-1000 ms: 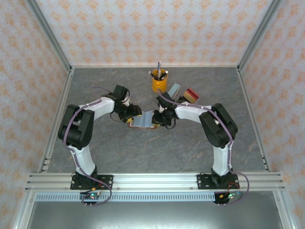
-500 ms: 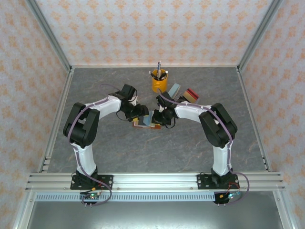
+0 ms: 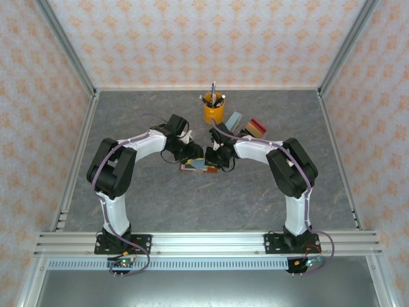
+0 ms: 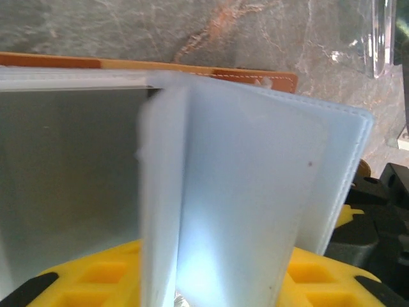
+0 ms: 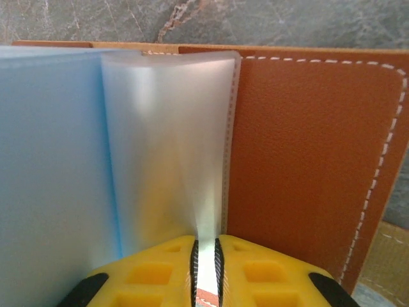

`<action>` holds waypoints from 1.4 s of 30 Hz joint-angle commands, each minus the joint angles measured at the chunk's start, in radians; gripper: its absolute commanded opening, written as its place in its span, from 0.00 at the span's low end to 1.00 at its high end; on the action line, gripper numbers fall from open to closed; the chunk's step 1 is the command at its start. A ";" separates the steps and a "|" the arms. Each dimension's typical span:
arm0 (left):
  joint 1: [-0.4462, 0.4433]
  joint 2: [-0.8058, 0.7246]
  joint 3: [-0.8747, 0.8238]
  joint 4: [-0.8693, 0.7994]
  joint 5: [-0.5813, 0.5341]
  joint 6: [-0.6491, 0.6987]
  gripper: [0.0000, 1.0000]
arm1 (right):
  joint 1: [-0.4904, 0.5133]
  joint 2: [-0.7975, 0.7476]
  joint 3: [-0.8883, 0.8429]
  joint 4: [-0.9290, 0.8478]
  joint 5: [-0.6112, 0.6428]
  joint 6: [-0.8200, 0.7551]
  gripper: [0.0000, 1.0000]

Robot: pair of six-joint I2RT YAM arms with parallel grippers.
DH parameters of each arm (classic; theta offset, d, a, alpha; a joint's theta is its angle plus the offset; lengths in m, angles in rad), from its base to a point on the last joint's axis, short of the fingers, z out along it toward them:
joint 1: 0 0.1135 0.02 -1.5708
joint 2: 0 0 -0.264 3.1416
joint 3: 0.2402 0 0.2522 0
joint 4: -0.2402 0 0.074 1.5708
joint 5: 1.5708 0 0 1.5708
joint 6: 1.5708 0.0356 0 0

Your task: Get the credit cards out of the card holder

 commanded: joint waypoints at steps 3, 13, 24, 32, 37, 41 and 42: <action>-0.010 -0.027 -0.003 0.046 0.060 -0.011 0.39 | 0.007 -0.015 -0.006 -0.014 0.059 -0.004 0.18; -0.043 -0.039 -0.009 0.160 0.020 -0.086 0.41 | 0.009 -0.223 -0.108 -0.027 0.202 0.077 0.16; -0.108 0.047 0.048 0.222 0.046 -0.135 0.46 | 0.007 -0.409 -0.218 -0.022 0.338 0.097 0.18; -0.148 0.124 0.129 0.195 -0.009 -0.145 0.48 | 0.004 -0.443 -0.255 -0.004 0.384 0.117 0.17; -0.149 0.175 0.163 0.150 -0.076 -0.158 0.39 | 0.001 -0.437 -0.257 0.004 0.383 0.124 0.17; -0.148 0.195 0.168 0.124 -0.094 -0.158 0.32 | 0.000 -0.421 -0.249 0.018 0.366 0.125 0.16; -0.148 0.195 0.169 0.118 -0.090 -0.152 0.29 | 0.000 -0.417 -0.244 0.020 0.364 0.127 0.16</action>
